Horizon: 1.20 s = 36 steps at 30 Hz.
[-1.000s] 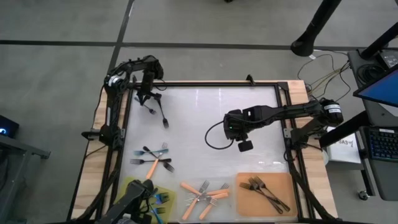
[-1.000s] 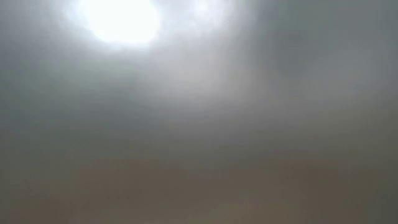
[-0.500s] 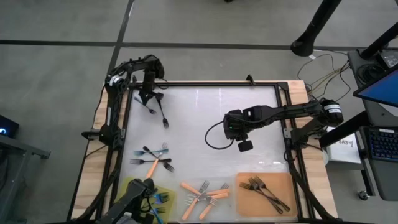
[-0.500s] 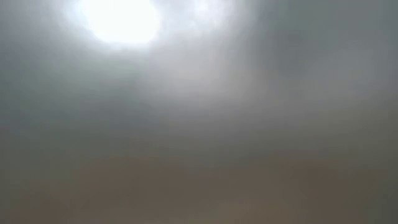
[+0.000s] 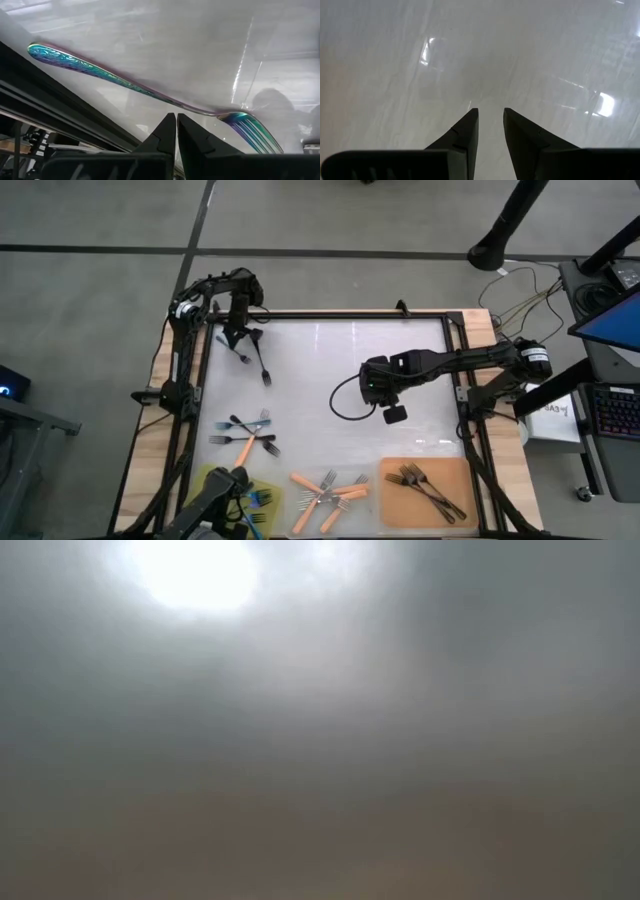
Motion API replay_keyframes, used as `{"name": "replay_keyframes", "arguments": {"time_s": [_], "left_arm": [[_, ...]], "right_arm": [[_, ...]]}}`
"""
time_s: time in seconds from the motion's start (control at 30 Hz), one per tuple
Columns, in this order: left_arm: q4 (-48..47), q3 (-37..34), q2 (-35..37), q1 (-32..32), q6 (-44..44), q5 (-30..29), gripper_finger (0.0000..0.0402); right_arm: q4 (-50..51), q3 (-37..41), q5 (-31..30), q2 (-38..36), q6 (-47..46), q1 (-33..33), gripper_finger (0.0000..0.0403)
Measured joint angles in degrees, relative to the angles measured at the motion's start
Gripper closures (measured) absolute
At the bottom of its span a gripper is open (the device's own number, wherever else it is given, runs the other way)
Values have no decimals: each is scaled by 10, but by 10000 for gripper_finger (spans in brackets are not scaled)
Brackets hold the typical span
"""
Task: Sort silverware by color (type)
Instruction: Put the blue fork into the yellow bin
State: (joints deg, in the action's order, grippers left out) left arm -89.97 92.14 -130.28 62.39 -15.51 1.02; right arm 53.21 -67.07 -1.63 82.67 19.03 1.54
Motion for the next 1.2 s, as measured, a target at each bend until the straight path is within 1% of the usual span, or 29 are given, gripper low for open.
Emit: {"name": "replay_keyframes", "arguments": {"time_s": [0.13,0.3,0.43,0.67,0.8,1.0,1.1,1.2], "left_arm": [[0,0,0,0,13,0,402],[0,0,0,-1,66,16,402],[3,0,0,-2,97,16,402],[9,18,0,-3,142,13,402],[71,28,13,-9,175,5,402],[151,26,72,-37,253,16,402],[180,12,113,-52,294,30,402],[212,-31,164,-59,334,66,402]], "right_arm": [[0,0,0,0,0,0,321],[0,0,0,0,11,0,321],[0,-1,-1,0,16,0,321],[0,-20,-39,0,5,0,321],[0,-23,-45,0,5,0,321],[0,-28,-50,0,16,3,321],[-2,-30,-89,0,13,4,321],[-4,-30,-170,0,5,4,321]]}}
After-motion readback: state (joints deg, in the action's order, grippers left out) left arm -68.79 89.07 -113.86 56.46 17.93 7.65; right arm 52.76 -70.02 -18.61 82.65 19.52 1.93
